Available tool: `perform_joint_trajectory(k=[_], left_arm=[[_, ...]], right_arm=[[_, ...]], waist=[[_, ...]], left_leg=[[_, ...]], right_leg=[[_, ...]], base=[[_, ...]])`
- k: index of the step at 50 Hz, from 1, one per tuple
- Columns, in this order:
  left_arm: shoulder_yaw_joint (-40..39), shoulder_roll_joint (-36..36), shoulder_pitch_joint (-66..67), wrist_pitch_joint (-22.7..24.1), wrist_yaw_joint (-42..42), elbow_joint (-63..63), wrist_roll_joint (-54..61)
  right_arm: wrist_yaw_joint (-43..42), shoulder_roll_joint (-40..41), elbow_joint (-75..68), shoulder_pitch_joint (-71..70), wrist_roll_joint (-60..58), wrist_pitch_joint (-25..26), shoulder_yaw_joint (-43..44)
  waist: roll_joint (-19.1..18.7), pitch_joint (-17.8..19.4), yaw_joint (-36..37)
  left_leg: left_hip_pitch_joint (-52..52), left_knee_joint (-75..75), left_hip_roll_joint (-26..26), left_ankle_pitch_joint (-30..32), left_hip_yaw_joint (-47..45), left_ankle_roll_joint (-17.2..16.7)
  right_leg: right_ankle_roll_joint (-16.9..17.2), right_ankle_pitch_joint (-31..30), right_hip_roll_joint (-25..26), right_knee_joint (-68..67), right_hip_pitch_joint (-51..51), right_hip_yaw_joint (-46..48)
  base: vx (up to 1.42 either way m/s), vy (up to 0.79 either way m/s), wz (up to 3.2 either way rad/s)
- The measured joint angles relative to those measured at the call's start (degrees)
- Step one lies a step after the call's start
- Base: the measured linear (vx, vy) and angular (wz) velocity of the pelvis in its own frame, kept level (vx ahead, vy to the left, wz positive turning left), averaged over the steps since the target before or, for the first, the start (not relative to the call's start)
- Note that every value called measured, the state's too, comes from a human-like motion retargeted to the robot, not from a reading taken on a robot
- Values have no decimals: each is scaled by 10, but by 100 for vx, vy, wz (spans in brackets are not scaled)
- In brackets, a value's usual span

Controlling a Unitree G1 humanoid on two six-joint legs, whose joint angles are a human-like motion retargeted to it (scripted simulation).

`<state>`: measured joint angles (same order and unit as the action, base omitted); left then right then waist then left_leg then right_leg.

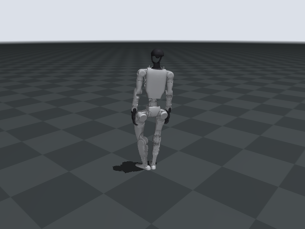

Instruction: In place motions

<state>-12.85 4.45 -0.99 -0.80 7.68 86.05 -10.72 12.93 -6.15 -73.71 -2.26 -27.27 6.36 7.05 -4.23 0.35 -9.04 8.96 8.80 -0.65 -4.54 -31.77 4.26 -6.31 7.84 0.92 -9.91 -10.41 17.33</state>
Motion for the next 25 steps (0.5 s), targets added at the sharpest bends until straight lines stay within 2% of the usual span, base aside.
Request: perform_joint_trajectory(k=[5,8,9,10,12,13,16,18,23,25], left_arm=[[1,4,-6,-4,0,-4,-18],[-3,5,-4,-2,6,-17,-20],[2,4,-4,-2,7,-20,-18],[11,4,-5,-2,8,-24,-16],[14,0,-5,-2,10,-29,-9],[12,-1,-4,-2,12,-32,-9],[11,-2,-2,-3,20,-45,-15],[16,-1,0,-1,25,-54,-22],[24,10,-5,1,31,-75,-43],[26,18,0,5,38,-83,-56]], right_arm=[[-20,-1,-50,1,19,7,13],[-27,-14,-99,8,34,15,17],[-32,-17,-114,12,37,20,28],[-38,-19,-130,16,41,24,42],[-50,-25,-157,20,45,37,53],[-54,-29,-166,26,47,41,52],[-61,-40,-191,37,49,45,51],[-64,-43,-204,44,46,48,49],[-61,-35,-225,58,49,46,35],[-47,-31,-237,64,47,50,15]], waist=[[-9,-3,-7],[25,-21,112],[26,-22,105],[24,-21,79],[0,-21,-21],[-5,-23,-18],[-15,-25,-4],[-20,-27,8],[-19,-18,7],[-20,-30,-1]], left_leg=[[-5,8,-24,-11,-57,-21],[-34,8,-35,-29,-229,-27],[-40,9,-33,-31,-239,-24],[-43,12,-27,-32,-225,-18],[-35,19,-35,-32,-179,0],[-43,8,-46,-20,-196,-15],[-48,-21,-45,-13,-164,-46],[-48,-36,-47,-9,-152,-46],[-27,-37,-45,-2,-44,-42],[-5,-30,-51,7,7,-45]], right_leg=[[2,-1,4,5,-10,-8],[11,15,7,6,-2,-124],[8,12,4,6,-5,-108],[1,5,-1,5,-10,-70],[5,-2,-24,2,-16,40],[10,1,-20,1,-14,42],[9,9,0,1,1,58],[13,18,7,-10,6,63],[36,43,6,-55,21,107],[28,34,0,-80,13,105]], base=[[-8,-1,-48],[7,-9,-234],[12,-11,69],[15,-13,341],[17,-17,374],[19,-20,134],[26,-24,22],[25,-29,55],[30,-36,151],[49,-52,266]])
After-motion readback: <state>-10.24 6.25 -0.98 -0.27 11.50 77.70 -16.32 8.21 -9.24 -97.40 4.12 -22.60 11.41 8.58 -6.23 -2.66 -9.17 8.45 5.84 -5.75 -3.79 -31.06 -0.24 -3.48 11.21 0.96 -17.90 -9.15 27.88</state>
